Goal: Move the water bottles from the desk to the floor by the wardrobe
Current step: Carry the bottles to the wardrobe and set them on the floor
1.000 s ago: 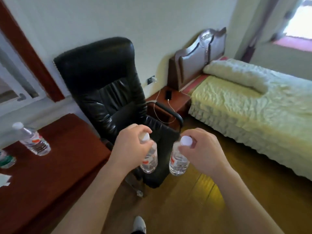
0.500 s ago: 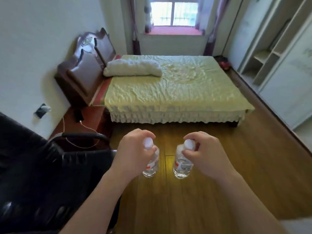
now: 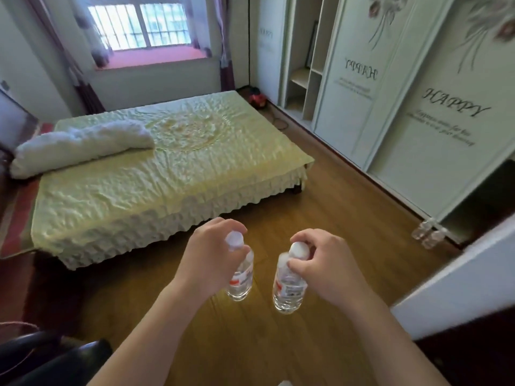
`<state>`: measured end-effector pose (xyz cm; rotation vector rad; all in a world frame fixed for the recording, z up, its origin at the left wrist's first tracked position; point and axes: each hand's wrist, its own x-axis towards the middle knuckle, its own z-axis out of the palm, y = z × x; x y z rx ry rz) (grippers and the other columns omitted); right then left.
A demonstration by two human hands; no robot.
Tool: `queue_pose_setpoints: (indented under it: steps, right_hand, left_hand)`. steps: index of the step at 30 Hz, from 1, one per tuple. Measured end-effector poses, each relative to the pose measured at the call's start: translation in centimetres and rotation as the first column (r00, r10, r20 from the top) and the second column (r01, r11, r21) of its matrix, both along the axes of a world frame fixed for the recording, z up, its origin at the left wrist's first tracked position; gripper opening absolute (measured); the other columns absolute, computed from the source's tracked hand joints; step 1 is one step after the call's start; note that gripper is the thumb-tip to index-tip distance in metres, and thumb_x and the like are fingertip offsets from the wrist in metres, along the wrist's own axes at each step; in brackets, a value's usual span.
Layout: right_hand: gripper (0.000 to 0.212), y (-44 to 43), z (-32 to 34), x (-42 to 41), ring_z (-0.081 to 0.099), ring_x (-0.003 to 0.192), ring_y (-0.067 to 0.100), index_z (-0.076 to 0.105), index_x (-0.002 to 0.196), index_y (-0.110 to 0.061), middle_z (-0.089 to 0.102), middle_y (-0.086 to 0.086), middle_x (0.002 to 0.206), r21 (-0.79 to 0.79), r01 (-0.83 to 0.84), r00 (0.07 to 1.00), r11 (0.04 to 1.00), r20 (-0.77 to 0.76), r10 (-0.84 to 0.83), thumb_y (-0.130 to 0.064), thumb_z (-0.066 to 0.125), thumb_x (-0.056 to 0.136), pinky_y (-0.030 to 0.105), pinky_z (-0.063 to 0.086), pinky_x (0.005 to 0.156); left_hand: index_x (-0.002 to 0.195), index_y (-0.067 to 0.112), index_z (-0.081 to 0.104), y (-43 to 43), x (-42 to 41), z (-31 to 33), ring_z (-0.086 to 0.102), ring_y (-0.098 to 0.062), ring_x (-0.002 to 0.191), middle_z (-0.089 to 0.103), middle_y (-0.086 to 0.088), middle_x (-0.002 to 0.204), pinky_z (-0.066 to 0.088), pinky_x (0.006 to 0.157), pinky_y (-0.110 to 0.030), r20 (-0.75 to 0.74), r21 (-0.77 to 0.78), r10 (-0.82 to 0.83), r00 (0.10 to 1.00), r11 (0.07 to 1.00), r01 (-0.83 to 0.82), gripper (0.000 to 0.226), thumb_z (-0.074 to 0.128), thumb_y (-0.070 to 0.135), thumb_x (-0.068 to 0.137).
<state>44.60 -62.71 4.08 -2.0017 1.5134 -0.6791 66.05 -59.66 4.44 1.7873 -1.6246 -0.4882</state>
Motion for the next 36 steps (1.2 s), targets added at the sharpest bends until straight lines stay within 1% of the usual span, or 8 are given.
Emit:
queue_pose_setpoints:
  steps: [3,5,11,16,19,22,28,36]
  right_hand:
    - [0.027,-3.4,-0.1,-2.4,0.058,0.080,0.000,0.070,0.097,-0.027,0.063,-0.016,0.088,0.008,0.021,1.000,1.000,0.009,-0.021,-0.020,0.074,0.071,0.012,0.045,0.065]
    - [0.027,-5.7,-0.3,-4.0,0.058,0.079,-0.001,0.069,0.097,-0.028,0.062,-0.017,0.088,0.006,0.044,0.999,0.999,0.005,-0.044,-0.022,0.073,0.071,0.010,0.044,0.065]
    - [0.026,-13.6,-0.1,-9.1,0.059,0.081,0.002,0.068,0.095,-0.027,0.063,-0.016,0.089,0.008,0.185,0.982,0.983,0.025,-0.185,-0.022,0.072,0.070,0.022,0.051,0.070]
    - [0.026,-20.2,-0.3,-13.0,0.060,0.083,0.001,0.067,0.100,-0.027,0.063,-0.015,0.093,0.035,0.280,0.960,0.959,0.017,-0.281,-0.023,0.071,0.074,0.018,0.052,0.070]
    - [0.026,-24.4,-0.8,-15.2,0.061,0.086,0.004,0.065,0.101,-0.029,0.063,-0.016,0.094,0.057,0.343,0.939,0.937,0.004,-0.344,-0.023,0.070,0.077,0.020,0.055,0.071]
    - [0.024,-28.7,-1.2,-17.1,0.062,0.086,0.005,0.061,0.101,-0.033,0.061,-0.020,0.094,0.084,0.417,0.908,0.905,-0.003,-0.419,-0.028,0.070,0.080,0.020,0.057,0.068]
    - [0.024,-36.8,-2.0,-21.0,0.062,0.085,0.002,0.057,0.102,-0.038,0.060,-0.024,0.094,0.109,0.583,0.810,0.805,-0.003,-0.586,-0.035,0.072,0.082,0.009,0.047,0.060]
    - [0.023,-46.8,-2.5,-28.6,0.061,0.085,0.003,0.059,0.104,-0.038,0.062,-0.023,0.094,0.124,0.692,0.717,0.711,-0.007,-0.697,-0.035,0.070,0.084,0.012,0.048,0.070]
  left_hand:
    - [0.099,0.032,0.070,-5.4,-2.9,0.1,0.060,0.002,0.079,0.063,0.020,0.096,0.047,0.073,-0.019,-0.012,-0.007,-0.048,0.999,0.999,0.047,0.024,0.078,0.025,0.077]
    - [0.097,0.032,0.070,-8.9,-4.8,0.2,0.060,-0.001,0.081,0.063,0.018,0.095,0.046,0.072,-0.020,-0.030,-0.006,-0.075,0.997,0.997,0.075,0.024,0.078,0.024,0.076]
    - [0.096,0.032,0.070,-18.9,-10.4,0.4,0.058,-0.004,0.087,0.063,0.018,0.096,0.045,0.073,-0.021,-0.026,0.018,-0.182,0.983,0.983,0.182,0.024,0.077,0.024,0.075]
    - [0.096,0.031,0.071,-27.3,-14.4,0.0,0.058,0.000,0.080,0.064,0.017,0.095,0.042,0.069,-0.015,-0.038,0.022,-0.286,0.957,0.958,0.287,0.024,0.078,0.022,0.075]
    - [0.098,0.031,0.071,-32.5,-16.5,-0.6,0.059,-0.004,0.080,0.064,0.016,0.094,0.046,0.071,-0.021,-0.047,0.014,-0.367,0.929,0.930,0.368,0.024,0.078,0.023,0.076]
    - [0.100,0.031,0.070,-38.1,-18.6,-1.0,0.058,-0.006,0.084,0.064,0.016,0.096,0.048,0.074,-0.025,-0.037,0.008,-0.441,0.897,0.897,0.442,0.025,0.077,0.024,0.077]
    - [0.102,0.032,0.069,-49.2,-23.2,-1.7,0.057,-0.003,0.088,0.062,0.020,0.098,0.045,0.074,-0.019,-0.021,0.020,-0.593,0.805,0.805,0.593,0.027,0.076,0.026,0.077]
    - [0.102,0.034,0.067,-62.2,-31.7,-2.3,0.057,-0.006,0.094,0.061,0.021,0.101,0.049,0.083,-0.028,0.036,0.067,-0.695,0.718,0.718,0.693,0.028,0.075,0.023,0.077]
